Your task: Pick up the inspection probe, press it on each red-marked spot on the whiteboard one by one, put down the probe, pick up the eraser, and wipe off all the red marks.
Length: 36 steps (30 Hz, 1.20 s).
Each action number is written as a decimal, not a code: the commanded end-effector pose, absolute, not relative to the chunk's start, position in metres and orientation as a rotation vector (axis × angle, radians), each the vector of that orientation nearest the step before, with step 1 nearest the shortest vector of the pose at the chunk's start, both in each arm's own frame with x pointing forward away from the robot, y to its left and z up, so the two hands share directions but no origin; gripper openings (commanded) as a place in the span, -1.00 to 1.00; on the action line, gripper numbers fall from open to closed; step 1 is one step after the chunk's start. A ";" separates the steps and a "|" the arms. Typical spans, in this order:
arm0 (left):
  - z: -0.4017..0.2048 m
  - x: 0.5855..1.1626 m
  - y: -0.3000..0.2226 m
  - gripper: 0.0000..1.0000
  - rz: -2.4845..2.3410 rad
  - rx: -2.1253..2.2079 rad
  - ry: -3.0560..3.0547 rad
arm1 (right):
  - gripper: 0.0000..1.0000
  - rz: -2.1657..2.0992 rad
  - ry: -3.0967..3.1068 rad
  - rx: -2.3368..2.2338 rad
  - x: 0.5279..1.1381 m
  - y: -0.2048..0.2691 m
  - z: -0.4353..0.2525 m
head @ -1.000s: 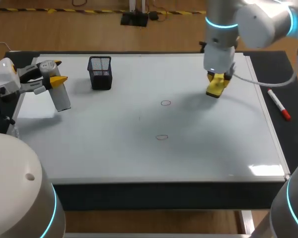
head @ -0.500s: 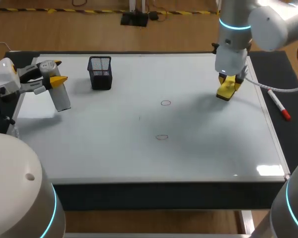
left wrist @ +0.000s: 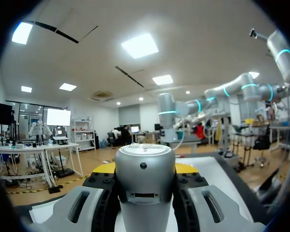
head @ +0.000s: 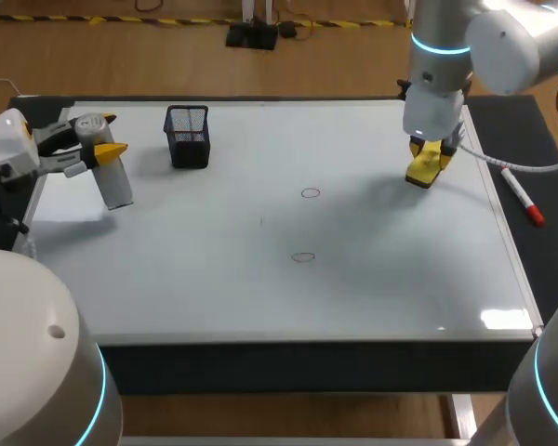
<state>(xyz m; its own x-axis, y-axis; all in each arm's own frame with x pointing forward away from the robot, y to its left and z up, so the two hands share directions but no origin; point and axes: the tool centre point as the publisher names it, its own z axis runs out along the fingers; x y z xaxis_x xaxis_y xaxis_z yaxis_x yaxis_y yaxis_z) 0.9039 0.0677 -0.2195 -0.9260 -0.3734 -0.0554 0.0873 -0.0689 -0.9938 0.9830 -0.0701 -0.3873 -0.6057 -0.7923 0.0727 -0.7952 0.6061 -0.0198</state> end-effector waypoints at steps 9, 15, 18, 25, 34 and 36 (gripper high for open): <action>-0.210 0.905 0.025 -1.00 -2.117 -0.241 1.952 | -1.00 0.081 -2.762 1.368 0.984 -0.070 -0.387; -0.212 0.912 -0.008 -1.00 -2.176 -0.184 1.977 | -1.00 0.081 -2.762 1.368 0.984 -0.070 -0.387; -0.211 0.914 -0.021 -1.00 -2.201 -0.156 1.982 | -1.00 0.081 -2.762 1.368 0.984 -0.070 -0.387; -0.212 0.914 -0.056 -1.00 -2.231 -0.112 2.018 | -1.00 0.081 -2.762 1.368 0.984 -0.070 -0.387; -0.215 0.916 -0.095 -1.00 -2.274 -0.096 2.015 | -1.00 0.081 -2.762 1.368 0.984 -0.070 -0.387; -0.215 0.916 -0.104 -1.00 -2.279 -0.088 2.015 | -1.00 0.081 -2.762 1.368 0.984 -0.070 -0.387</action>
<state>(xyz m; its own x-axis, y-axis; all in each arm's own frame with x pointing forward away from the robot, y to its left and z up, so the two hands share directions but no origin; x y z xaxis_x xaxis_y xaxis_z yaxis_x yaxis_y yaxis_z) 0.9102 -0.0917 -0.2130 -0.9933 -0.1130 -0.0224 0.0357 -0.1179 -0.9924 0.9829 -0.0702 -0.3876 -0.6057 -0.7924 0.0718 -0.7952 0.6060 -0.0201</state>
